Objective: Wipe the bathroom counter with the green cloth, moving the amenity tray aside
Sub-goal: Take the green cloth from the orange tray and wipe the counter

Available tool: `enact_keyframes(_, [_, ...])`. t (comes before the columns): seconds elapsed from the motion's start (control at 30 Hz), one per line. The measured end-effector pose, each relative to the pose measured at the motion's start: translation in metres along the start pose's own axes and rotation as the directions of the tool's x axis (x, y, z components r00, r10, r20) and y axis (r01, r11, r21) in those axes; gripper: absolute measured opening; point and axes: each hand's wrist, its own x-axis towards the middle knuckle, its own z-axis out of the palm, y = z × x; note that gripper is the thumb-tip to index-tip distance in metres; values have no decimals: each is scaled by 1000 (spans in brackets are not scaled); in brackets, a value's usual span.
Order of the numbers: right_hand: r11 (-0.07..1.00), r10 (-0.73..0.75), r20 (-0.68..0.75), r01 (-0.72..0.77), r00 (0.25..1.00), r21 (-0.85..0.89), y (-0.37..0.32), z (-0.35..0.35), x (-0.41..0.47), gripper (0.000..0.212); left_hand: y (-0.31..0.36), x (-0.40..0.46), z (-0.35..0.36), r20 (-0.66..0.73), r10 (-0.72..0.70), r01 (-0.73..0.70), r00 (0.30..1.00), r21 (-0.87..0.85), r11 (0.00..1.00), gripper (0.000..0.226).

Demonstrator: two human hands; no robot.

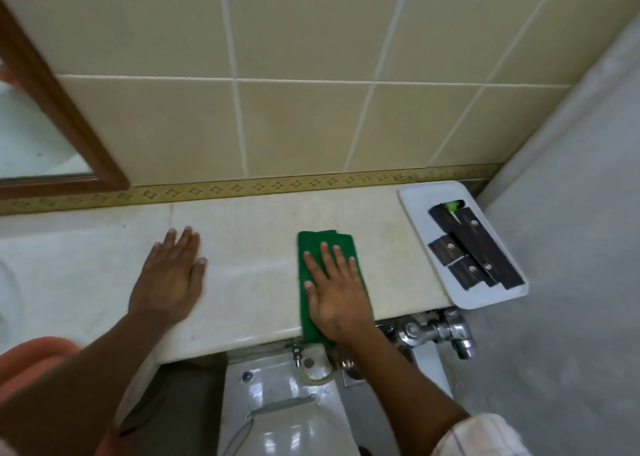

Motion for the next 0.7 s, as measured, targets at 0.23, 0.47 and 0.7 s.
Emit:
enact_keyframes(0.23, [994,84,-14,-85,996,-67,113,-28,49,62,-6,6,11,-15,-27,28,1000,15,1000,69])
enact_keyframes(0.47, [995,76,-23,-77,997,-69,111,-31,64,63,-3,5,9,-12,-36,35,999,-18,999,68])
enact_keyframes(0.7, [998,59,-68,-61,996,-28,104,-8,-20,58,-7,4,11,-6,-35,35,999,4,999,68])
